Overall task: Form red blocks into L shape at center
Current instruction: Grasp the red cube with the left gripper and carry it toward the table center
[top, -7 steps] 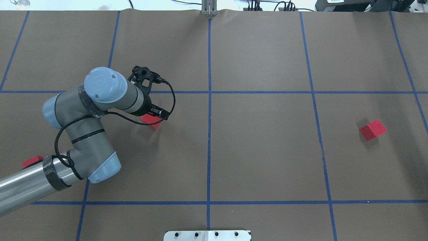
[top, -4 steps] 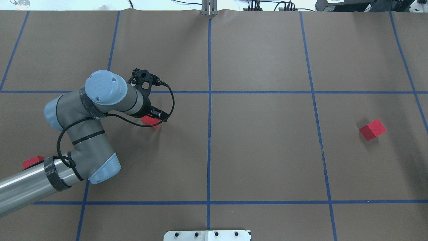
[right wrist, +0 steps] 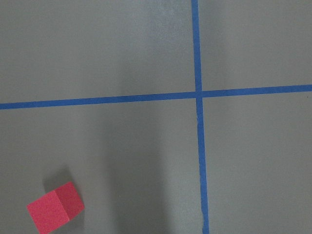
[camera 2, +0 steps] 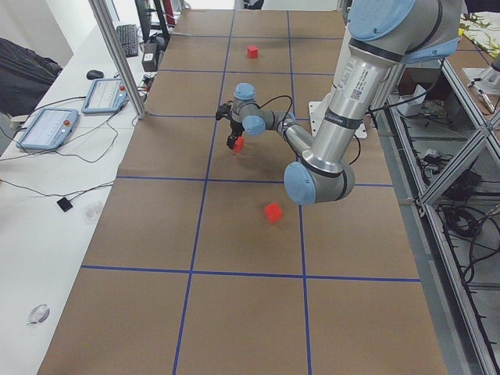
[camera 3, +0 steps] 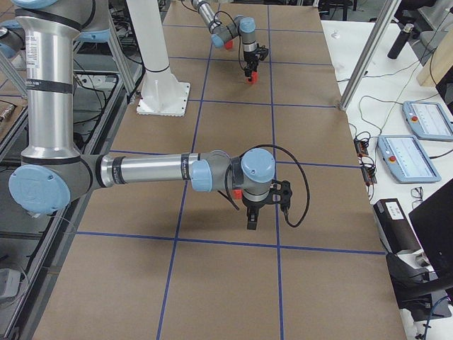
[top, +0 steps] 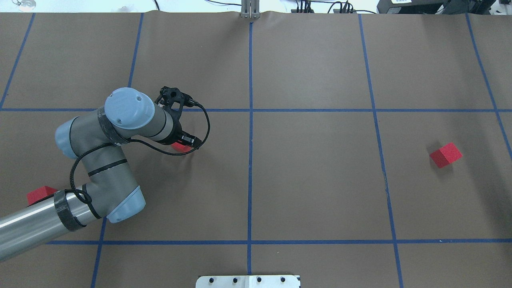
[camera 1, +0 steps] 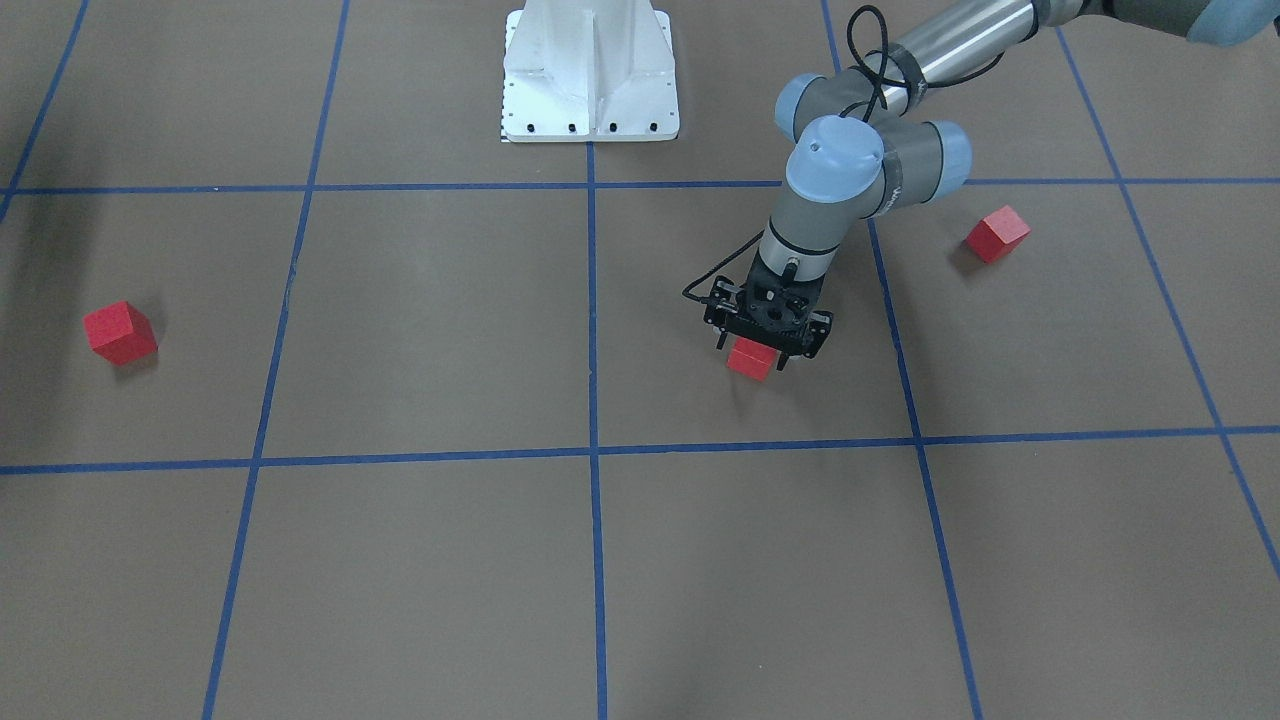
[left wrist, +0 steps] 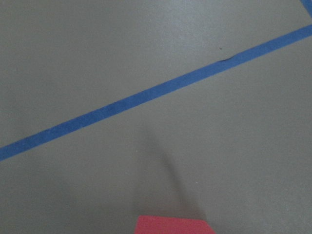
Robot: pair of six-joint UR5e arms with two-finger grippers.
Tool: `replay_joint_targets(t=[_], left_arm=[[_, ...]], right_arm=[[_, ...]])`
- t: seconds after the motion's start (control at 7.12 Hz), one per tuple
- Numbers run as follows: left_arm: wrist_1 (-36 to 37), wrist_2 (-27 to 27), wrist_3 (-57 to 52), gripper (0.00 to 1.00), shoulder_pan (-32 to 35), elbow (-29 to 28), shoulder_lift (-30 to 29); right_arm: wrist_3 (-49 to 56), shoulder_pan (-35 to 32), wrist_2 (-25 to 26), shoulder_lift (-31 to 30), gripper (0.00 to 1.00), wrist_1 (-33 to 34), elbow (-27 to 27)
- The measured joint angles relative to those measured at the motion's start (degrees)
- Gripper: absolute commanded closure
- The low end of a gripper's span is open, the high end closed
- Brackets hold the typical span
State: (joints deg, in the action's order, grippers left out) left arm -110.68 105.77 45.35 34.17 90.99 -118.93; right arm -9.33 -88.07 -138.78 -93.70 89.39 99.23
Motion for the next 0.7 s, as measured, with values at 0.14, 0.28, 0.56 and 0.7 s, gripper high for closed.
replay_joint_targets(t=[0.14, 0.28, 0.56, 0.7], left_arm=[[1.24, 0.0, 0.26, 1.0, 0.15, 1.01, -0.11], [5.57, 0.09, 0.4, 1.0, 0.53, 3.12, -1.03], [14.84, 0.21, 3.09, 1.0, 1.69, 4.96, -6.39], [16.07, 0.22, 6.68, 1.0, 1.94, 2.76, -10.3]], right_arm=[[-0.04, 0.0, -0.01, -0.01, 0.01, -0.02, 0.01], [-0.06, 0.0, -0.05, 0.01, 0.01, -0.06, 0.04], [-0.09, 0.0, -0.14, 0.11, 0.01, -0.08, 0.07], [-0.11, 0.0, -0.16, 0.11, 0.01, -0.09, 0.07]])
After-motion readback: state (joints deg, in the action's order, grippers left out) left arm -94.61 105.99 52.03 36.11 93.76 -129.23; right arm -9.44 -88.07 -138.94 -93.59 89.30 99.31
